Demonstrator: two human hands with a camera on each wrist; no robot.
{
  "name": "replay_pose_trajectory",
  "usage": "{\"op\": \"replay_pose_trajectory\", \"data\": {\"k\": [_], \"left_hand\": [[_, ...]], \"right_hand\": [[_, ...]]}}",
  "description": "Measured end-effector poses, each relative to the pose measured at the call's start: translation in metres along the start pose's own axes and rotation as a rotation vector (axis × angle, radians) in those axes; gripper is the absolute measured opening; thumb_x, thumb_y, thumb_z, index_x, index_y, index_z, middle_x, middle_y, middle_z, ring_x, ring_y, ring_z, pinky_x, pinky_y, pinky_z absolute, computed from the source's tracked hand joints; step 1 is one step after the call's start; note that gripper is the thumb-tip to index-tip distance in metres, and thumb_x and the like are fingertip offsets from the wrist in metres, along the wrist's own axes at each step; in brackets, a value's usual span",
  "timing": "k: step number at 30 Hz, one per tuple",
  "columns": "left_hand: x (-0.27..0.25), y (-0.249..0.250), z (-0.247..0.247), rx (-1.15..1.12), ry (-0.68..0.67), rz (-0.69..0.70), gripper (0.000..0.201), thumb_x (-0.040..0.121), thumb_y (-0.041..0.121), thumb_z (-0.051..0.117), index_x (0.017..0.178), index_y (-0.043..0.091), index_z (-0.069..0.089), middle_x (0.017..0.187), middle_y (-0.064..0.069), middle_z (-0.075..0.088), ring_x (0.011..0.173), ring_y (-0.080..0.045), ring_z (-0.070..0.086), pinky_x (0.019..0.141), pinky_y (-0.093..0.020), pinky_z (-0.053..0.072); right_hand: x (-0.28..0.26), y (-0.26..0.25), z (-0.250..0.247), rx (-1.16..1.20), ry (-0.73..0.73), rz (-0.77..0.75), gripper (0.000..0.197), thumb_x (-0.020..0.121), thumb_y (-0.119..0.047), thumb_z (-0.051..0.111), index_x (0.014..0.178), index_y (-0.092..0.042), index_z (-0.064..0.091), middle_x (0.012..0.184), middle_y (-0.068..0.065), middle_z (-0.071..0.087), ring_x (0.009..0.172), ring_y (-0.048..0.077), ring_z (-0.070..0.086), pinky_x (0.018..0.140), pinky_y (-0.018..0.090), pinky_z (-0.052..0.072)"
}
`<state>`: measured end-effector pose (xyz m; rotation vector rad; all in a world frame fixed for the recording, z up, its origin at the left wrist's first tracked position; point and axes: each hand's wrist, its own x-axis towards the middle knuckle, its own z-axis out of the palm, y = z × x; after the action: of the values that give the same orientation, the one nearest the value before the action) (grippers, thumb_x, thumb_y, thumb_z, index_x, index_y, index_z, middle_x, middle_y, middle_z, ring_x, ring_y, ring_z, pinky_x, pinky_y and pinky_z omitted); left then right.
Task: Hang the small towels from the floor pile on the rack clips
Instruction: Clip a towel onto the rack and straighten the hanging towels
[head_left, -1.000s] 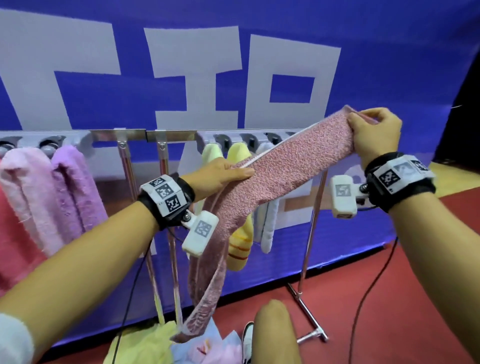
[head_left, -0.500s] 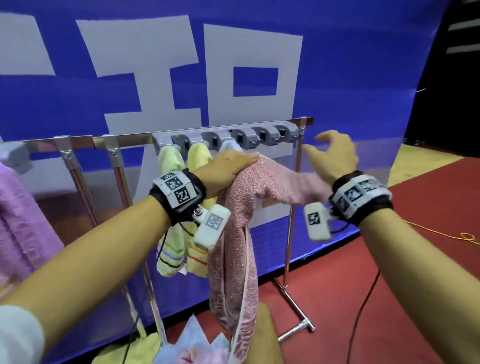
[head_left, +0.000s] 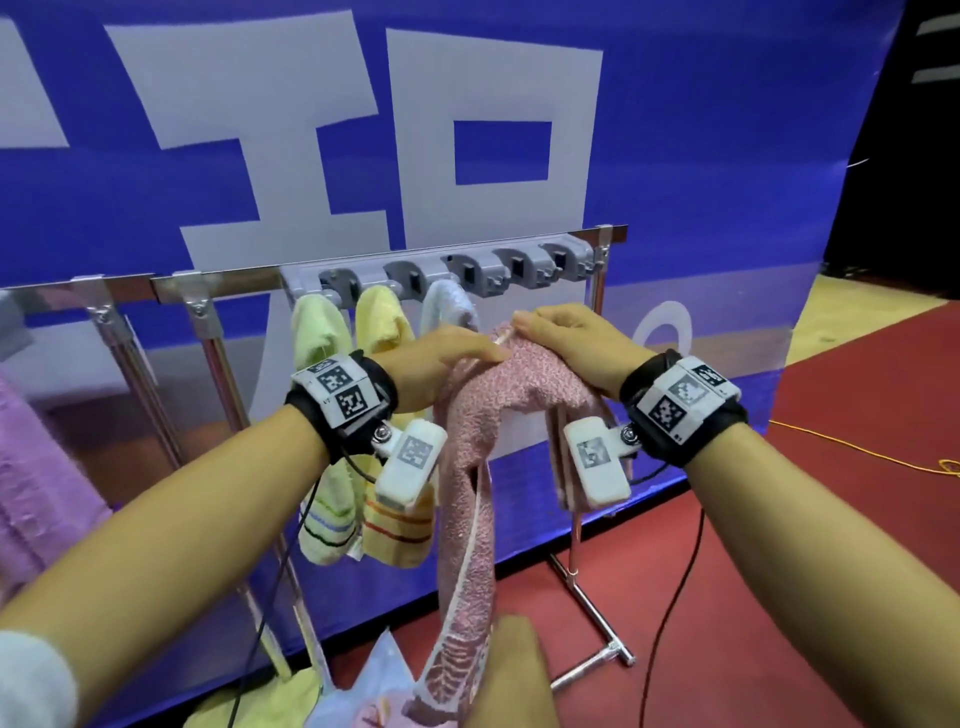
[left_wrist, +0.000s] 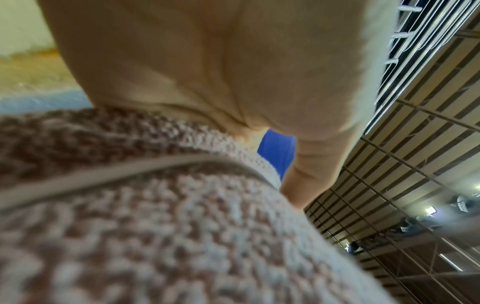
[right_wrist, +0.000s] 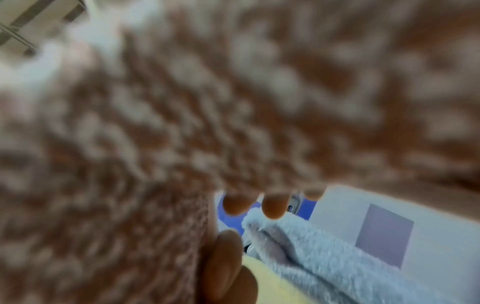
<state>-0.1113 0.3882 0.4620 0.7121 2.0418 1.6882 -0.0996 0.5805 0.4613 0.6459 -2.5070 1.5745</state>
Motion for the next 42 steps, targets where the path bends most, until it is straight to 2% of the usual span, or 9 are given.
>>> {"op": "replay_pose_trajectory", "data": {"k": [3, 6, 11, 17, 20, 26, 31, 39, 42], "left_hand": [[0.003, 0.006, -0.004, -0.031, -0.031, -0.065, 0.011, 0.086, 0.008, 0.056, 0.091, 0.001, 0.063, 0.083, -0.01, 0.069, 0.071, -0.018, 0.066, 0.07, -0.027, 0.051], [0.012, 0.013, -0.002, -0.018, 0.025, -0.067, 0.009, 0.08, 0.009, 0.055, 0.079, 0.007, 0.064, 0.083, -0.012, 0.063, 0.076, -0.02, 0.059, 0.073, -0.029, 0.047], [0.043, 0.026, 0.029, 0.026, 0.175, 0.084, 0.008, 0.071, 0.005, 0.051, 0.075, 0.006, 0.058, 0.075, -0.004, 0.063, 0.071, -0.015, 0.055, 0.071, -0.027, 0.044], [0.09, 0.038, 0.042, 0.051, 0.363, 0.186, 0.028, 0.084, -0.008, 0.041, 0.097, 0.01, 0.057, 0.095, -0.011, 0.057, 0.082, -0.019, 0.054, 0.074, -0.029, 0.044], [0.101, 0.045, 0.038, 0.08, 0.424, 0.237, 0.03, 0.093, -0.007, 0.039, 0.109, 0.014, 0.052, 0.087, -0.004, 0.054, 0.062, -0.007, 0.051, 0.052, -0.015, 0.04], [0.104, 0.057, 0.004, 0.329, 0.392, 0.248, 0.016, 0.095, 0.007, 0.047, 0.103, 0.021, 0.047, 0.063, -0.003, 0.04, 0.056, -0.017, 0.033, 0.055, -0.031, 0.027], [0.099, 0.059, -0.026, 0.477, 0.405, 0.182, 0.01, 0.098, 0.003, 0.045, 0.103, 0.012, 0.047, 0.062, 0.0, 0.045, 0.047, -0.008, 0.036, 0.048, -0.021, 0.031], [0.113, 0.057, -0.055, 0.7, 0.475, 0.009, 0.017, 0.096, 0.005, 0.036, 0.108, 0.017, 0.039, 0.063, -0.003, 0.041, 0.05, -0.015, 0.034, 0.034, -0.018, 0.026], [0.12, 0.052, -0.06, 0.755, 0.463, 0.026, 0.02, 0.093, 0.003, 0.037, 0.102, 0.018, 0.048, 0.076, -0.013, 0.058, 0.057, -0.019, 0.047, 0.05, -0.025, 0.041]], "right_hand": [[0.005, 0.001, -0.013, 0.024, 0.044, -0.019, 0.055, 0.09, -0.055, 0.056, 0.079, -0.001, 0.054, 0.08, 0.007, 0.045, 0.073, 0.021, 0.039, 0.071, 0.035, 0.034], [0.012, 0.006, -0.03, 0.142, 0.154, -0.045, 0.021, 0.098, -0.018, 0.059, 0.079, -0.01, 0.056, 0.075, 0.002, 0.056, 0.072, 0.012, 0.053, 0.074, 0.025, 0.044], [0.021, 0.002, -0.056, 0.38, 0.292, -0.022, 0.019, 0.093, 0.005, 0.052, 0.082, -0.008, 0.061, 0.069, -0.004, 0.068, 0.063, 0.008, 0.062, 0.063, 0.02, 0.051], [0.023, 0.009, -0.085, 0.374, 0.321, 0.001, 0.021, 0.087, 0.01, 0.052, 0.082, -0.009, 0.06, 0.072, 0.003, 0.06, 0.063, 0.012, 0.058, 0.06, 0.023, 0.049], [0.028, 0.018, -0.09, 0.285, 0.289, 0.032, 0.025, 0.086, 0.012, 0.052, 0.084, -0.012, 0.06, 0.075, 0.005, 0.06, 0.063, 0.016, 0.058, 0.06, 0.025, 0.049], [0.061, 0.017, -0.088, 0.255, 0.361, 0.011, 0.029, 0.088, 0.01, 0.051, 0.085, -0.019, 0.052, 0.078, 0.003, 0.052, 0.051, 0.008, 0.052, 0.051, 0.019, 0.044], [0.102, 0.012, -0.069, 0.116, 0.281, 0.001, 0.03, 0.079, 0.001, 0.051, 0.066, -0.026, 0.057, 0.077, 0.015, 0.05, 0.065, 0.024, 0.04, 0.057, 0.033, 0.03], [0.145, 0.018, -0.055, 0.058, 0.24, -0.022, 0.036, 0.083, 0.013, 0.038, 0.07, -0.014, 0.057, 0.059, 0.004, 0.045, 0.051, 0.014, 0.035, 0.049, 0.028, 0.025], [0.157, 0.025, -0.056, 0.014, 0.266, -0.028, 0.037, 0.082, 0.013, 0.038, 0.072, -0.015, 0.061, 0.058, 0.001, 0.05, 0.046, 0.009, 0.038, 0.046, 0.022, 0.028]]}}
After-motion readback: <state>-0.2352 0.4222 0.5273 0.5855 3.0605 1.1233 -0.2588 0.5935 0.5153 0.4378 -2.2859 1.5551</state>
